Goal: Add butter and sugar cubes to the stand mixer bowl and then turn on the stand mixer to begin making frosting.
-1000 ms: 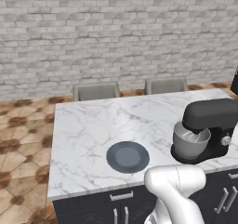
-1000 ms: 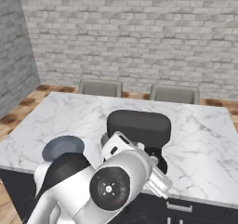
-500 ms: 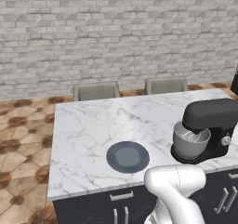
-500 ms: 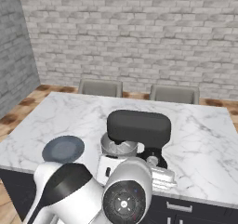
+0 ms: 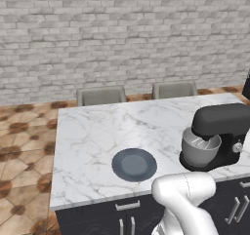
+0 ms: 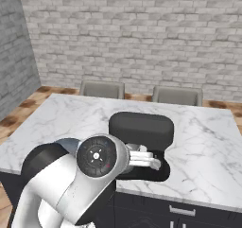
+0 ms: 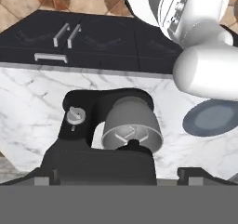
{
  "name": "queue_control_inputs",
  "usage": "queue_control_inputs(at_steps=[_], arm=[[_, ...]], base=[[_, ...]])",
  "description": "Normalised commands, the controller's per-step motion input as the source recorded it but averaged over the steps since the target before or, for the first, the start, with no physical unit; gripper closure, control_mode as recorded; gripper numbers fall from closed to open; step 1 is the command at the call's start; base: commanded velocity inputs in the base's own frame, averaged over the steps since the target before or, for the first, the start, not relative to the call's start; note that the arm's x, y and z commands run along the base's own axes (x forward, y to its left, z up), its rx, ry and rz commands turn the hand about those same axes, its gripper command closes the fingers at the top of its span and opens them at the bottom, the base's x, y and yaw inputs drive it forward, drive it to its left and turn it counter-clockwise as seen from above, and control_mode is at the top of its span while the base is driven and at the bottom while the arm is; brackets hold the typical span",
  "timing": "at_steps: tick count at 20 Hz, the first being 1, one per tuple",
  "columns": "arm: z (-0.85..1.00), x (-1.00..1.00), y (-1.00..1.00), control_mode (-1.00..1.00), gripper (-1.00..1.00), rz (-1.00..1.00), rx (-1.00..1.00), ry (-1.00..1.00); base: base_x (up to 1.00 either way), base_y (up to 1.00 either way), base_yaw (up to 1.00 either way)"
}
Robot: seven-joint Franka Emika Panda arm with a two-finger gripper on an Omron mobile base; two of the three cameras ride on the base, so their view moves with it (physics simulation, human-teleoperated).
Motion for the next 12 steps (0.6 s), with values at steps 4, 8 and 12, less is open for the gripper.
queue_control_inputs(at_steps=[4, 8, 12], arm=[[-0.46, -0.43, 0.15, -1.00, -1.00, 0.23, -0.48, -0.25], [-0.45, -0.50, 0.09, -1.00, -1.00, 0.19, -0.41, -0.26], [-0.18, -0.40, 0.00, -1.00, -1.00, -0.01, -0.07, -0.03]], base=[[0.00, 0.00, 0.00], [0.00, 0.00, 0.00], [0.00, 0.00, 0.00]])
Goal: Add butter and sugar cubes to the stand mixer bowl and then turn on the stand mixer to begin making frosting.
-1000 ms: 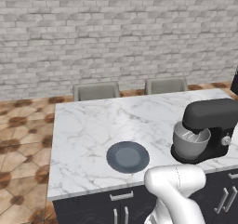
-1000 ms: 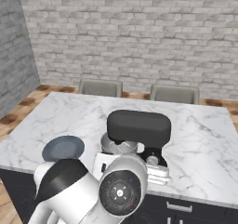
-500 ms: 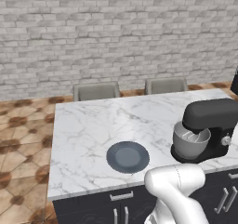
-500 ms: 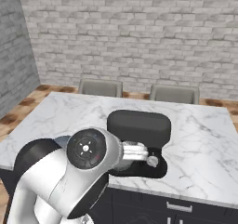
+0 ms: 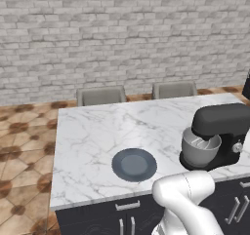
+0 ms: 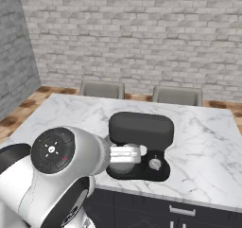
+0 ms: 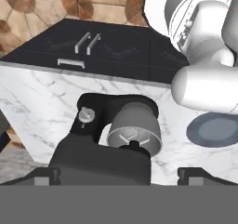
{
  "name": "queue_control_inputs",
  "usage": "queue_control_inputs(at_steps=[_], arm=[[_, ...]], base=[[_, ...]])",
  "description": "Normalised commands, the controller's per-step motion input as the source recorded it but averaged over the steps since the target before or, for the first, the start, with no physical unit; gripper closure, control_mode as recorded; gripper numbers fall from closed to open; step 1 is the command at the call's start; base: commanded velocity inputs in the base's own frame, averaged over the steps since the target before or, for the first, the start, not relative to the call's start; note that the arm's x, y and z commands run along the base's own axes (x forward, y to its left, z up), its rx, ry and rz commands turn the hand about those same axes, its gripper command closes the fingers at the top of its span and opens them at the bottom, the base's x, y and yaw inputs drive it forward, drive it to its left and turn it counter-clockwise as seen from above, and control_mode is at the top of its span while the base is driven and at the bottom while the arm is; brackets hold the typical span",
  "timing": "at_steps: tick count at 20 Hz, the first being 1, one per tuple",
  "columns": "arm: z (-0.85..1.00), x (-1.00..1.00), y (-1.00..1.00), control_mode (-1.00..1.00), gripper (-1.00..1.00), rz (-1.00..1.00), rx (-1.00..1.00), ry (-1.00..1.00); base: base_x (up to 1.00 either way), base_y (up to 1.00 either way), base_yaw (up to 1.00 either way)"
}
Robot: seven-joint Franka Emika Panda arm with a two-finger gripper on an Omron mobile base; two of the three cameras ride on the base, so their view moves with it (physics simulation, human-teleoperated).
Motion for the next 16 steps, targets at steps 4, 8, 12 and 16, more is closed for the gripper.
queue_control_inputs(at_steps=[4, 8, 12, 16], arm=[[-0.21, -0.44, 0.00, -1.00, -1.00, -0.08, -0.03, -0.08], [-0.38, -0.41, 0.00, -1.00, -1.00, -0.13, 0.03, -0.14], [-0.78, -0.05, 0.00, -1.00, -1.00, -0.01, -0.36, -0.37], [-0.80, 0.08, -0.01, -1.00, -1.00, 0.09, -0.53, -0.41]], base=[[0.00, 0.00, 0.00], [0.00, 0.00, 0.00], [0.00, 0.00, 0.00], [0.00, 0.00, 0.00]])
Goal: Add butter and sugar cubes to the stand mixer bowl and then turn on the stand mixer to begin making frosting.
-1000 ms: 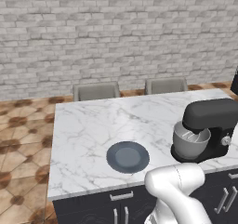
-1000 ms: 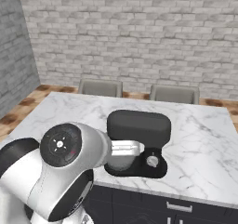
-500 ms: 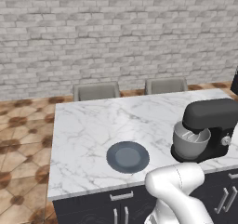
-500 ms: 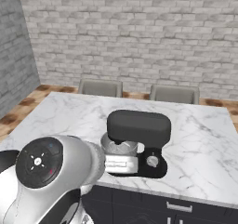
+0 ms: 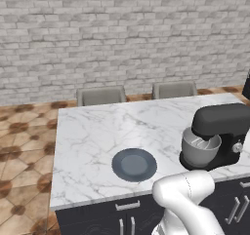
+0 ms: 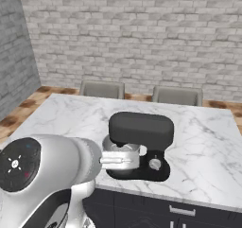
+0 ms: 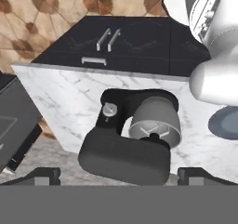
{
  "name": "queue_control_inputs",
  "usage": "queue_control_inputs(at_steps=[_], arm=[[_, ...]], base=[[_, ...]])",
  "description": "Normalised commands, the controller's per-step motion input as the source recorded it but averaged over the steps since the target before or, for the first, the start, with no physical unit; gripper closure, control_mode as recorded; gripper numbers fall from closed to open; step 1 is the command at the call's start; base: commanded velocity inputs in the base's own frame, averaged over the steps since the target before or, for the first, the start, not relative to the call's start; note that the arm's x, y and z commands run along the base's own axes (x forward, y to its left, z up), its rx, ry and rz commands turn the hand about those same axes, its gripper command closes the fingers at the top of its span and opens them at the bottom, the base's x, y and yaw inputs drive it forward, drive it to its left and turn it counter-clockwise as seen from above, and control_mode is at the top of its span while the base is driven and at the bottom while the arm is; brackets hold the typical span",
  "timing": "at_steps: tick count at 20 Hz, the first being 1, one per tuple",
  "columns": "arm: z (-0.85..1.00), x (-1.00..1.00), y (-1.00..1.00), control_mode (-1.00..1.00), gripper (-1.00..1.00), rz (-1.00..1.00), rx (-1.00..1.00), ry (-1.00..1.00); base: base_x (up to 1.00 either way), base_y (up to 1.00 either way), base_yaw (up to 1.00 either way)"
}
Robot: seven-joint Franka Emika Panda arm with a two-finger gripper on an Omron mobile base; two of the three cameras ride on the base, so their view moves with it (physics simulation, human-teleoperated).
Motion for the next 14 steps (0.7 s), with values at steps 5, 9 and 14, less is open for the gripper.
queue_control_inputs(at_steps=[5, 9, 14], arm=[[-0.76, 0.14, -0.16, -1.00, -1.00, 0.09, -0.50, -0.39], [-0.77, 0.07, -0.30, -1.00, -1.00, 0.13, -0.38, -0.32], [-0.53, -0.03, -0.15, -1.00, -1.00, 0.05, -0.10, -0.19]], base=[[0.00, 0.00, 0.00], [0.00, 0.00, 0.00], [0.00, 0.00, 0.00]])
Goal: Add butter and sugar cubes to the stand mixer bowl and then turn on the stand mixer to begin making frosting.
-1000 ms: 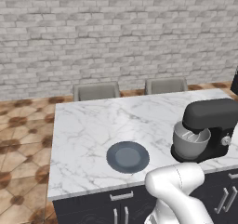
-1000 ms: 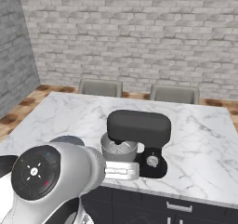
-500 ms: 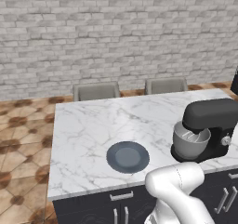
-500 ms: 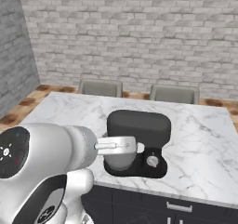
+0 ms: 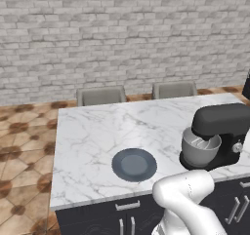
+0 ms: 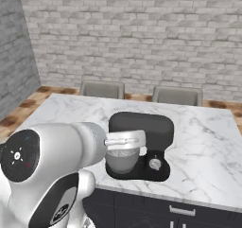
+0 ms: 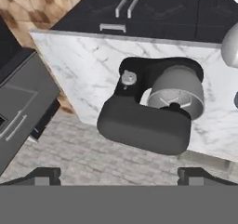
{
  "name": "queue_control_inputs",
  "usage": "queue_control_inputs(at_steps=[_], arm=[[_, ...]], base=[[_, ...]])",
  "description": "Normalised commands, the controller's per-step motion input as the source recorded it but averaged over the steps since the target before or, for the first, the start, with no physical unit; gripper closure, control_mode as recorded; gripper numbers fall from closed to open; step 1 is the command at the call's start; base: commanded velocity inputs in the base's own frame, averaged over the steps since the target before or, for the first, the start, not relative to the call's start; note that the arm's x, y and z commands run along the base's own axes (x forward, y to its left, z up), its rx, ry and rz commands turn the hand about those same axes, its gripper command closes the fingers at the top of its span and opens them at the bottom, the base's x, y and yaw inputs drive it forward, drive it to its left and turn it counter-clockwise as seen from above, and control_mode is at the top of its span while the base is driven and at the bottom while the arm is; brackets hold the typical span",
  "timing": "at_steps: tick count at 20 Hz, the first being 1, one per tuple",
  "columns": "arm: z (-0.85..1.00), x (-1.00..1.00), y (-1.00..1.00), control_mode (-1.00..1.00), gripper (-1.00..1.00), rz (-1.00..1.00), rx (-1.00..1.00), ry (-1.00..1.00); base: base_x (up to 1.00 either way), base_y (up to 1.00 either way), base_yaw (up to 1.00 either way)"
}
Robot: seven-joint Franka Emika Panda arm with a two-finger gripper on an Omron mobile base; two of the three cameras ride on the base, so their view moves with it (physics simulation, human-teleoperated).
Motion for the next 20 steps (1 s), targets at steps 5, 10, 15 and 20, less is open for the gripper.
queue_control_inputs(at_steps=[5, 10, 15, 20], arm=[[-0.42, -0.24, 0.38, -1.00, -1.00, -0.02, 0.27, -0.40], [-0.18, -0.12, 0.44, -1.00, -1.00, -0.10, 0.46, -0.32], [-0.35, 0.00, 0.32, -1.00, -1.00, -0.19, 0.62, -0.19], [-0.53, 0.00, 0.21, -1.00, -1.00, -0.20, 0.67, -0.16]], base=[[0.00, 0.00, 0.00], [0.00, 0.00, 0.00], [0.00, 0.00, 0.00], [0.00, 0.00, 0.00]])
